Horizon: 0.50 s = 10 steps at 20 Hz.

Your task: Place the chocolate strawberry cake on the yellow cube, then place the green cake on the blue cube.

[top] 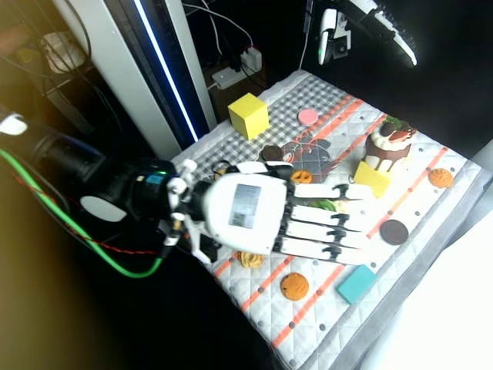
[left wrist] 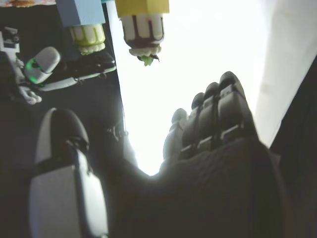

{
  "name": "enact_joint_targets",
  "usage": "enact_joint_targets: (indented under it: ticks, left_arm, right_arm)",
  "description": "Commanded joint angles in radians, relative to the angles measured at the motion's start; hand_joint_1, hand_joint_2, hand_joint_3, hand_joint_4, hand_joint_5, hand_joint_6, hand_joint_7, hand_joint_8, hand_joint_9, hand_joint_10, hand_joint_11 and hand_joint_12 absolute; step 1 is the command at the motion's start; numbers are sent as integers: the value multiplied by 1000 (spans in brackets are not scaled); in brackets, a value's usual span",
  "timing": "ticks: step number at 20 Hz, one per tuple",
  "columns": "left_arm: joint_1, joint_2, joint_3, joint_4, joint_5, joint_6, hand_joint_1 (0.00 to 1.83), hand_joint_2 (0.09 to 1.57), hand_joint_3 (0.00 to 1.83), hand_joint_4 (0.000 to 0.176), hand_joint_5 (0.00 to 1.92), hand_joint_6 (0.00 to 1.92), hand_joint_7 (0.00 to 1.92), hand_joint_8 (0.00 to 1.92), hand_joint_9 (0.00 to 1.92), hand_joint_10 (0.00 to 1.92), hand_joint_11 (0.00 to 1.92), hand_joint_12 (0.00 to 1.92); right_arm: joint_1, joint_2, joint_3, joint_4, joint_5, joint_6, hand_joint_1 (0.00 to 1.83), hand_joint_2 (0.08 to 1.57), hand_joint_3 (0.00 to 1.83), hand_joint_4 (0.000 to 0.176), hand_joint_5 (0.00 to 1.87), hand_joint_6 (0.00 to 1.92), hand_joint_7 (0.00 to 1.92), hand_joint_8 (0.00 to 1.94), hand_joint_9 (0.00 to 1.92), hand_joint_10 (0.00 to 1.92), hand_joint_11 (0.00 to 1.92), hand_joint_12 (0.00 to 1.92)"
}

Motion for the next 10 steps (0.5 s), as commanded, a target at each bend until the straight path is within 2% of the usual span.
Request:
enact_joint_targets:
  ticks: [1, 2, 3, 5, 6, 7, 8, 9, 10]
  left_arm:
    - [-2, 3, 17, 18, -121, -56, 768, 918, 0, 156, 0, 0, 0, 0, 0, 0, 0, 0]
    - [7, 3, 31, 34, -125, -117, 801, 911, 0, 171, 0, 0, 0, 0, 0, 0, 0, 0]
    - [11, 4, 41, 52, -132, -165, 775, 910, 0, 156, 0, 0, 0, 0, 0, 0, 0, 0]
    - [14, 7, 53, 73, -152, -222, 749, 893, 0, 152, 0, 0, 0, 0, 0, 0, 0, 0]
    - [17, 9, 60, 88, -168, -262, 681, 850, 0, 153, 0, 0, 0, 0, 0, 0, 0, 0]
    - [22, 9, 64, 109, -192, -310, 697, 863, 0, 171, 0, 0, 0, 0, 0, 0, 0, 0]
    - [29, 8, 64, 127, -219, -349, 697, 863, 0, 171, 0, 0, 0, 0, 0, 0, 0, 0]
    - [39, 4, 62, 145, -258, -385, 546, 907, 5, 176, 0, 0, 0, 0, 0, 0, 0, 0]
    - [52, 2, 57, 156, -298, -407, 546, 907, 5, 176, 0, 0, 0, 0, 0, 0, 0, 0]
  right_arm:
    - [-20, 22, -17, 59, 231, 5, 667, 995, 13, 128, 0, 0, 0, 0, 0, 0, 0, 0]
    - [-88, 54, -53, 104, 315, 5, 749, 1022, 20, 149, 0, 0, 0, 0, 0, 0, 0, 0]
    - [-163, 80, -91, 153, 415, 5, 697, 1025, 14, 175, 0, 0, 0, 0, 0, 0, 0, 0]
    - [-281, 121, -153, 219, 565, 10, 650, 1032, 14, 176, 0, 0, 0, 0, 0, 0, 0, 0]
    - [-338, 140, -180, 240, 631, 23, 705, 1017, 4, 176, 0, 0, 0, 0, 0, 0, 0, 0]
    - [-403, 153, -206, 262, 711, 44, 681, 1018, 4, 156, 0, 0, 0, 0, 0, 0, 0, 0]
    - [-459, 164, -232, 277, 782, 54, 681, 1018, 4, 156, 0, 0, 0, 0, 0, 0, 0, 0]
    - [-516, 175, -260, 289, 862, 55, 707, 1000, 0, 146, 38, 4, 68, 7, 55, 9, 24, 9]
    - [-548, 179, -274, 294, 910, 55, 707, 1000, 0, 146, 38, 4, 68, 7, 55, 9, 24, 9]
